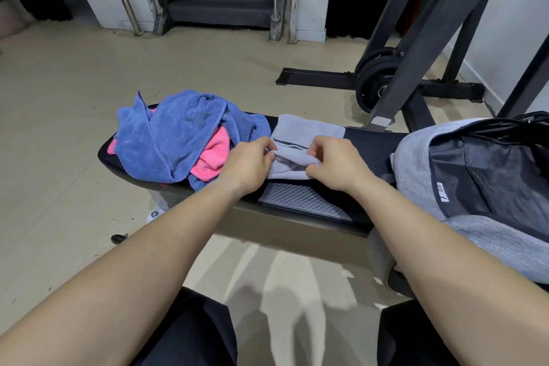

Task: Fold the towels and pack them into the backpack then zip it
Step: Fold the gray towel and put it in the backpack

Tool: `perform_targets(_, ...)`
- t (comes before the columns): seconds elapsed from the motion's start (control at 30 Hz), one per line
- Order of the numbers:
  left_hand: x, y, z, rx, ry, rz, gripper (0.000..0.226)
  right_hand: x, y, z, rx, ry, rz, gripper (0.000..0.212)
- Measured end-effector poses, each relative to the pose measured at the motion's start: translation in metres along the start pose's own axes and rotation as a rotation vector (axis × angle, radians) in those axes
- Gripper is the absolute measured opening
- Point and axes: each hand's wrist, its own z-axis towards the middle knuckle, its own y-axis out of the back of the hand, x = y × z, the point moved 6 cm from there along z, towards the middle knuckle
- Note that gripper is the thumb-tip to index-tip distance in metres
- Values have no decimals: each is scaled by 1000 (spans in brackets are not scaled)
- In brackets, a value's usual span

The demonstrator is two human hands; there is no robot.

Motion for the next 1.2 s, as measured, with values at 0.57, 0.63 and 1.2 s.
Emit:
perform_targets(0.57,-26,0,-15,76,-146,148,18,16,-7,-22,-69,23,-253,27)
perform_targets(0.63,-26,0,-16,82,-143,140,17,13,2,-25,-95,-24,-197,16)
perform_targets(1.2,-20,-3,-21,139,-193,98,13,13,-2,-43,-14,-62,-192,18)
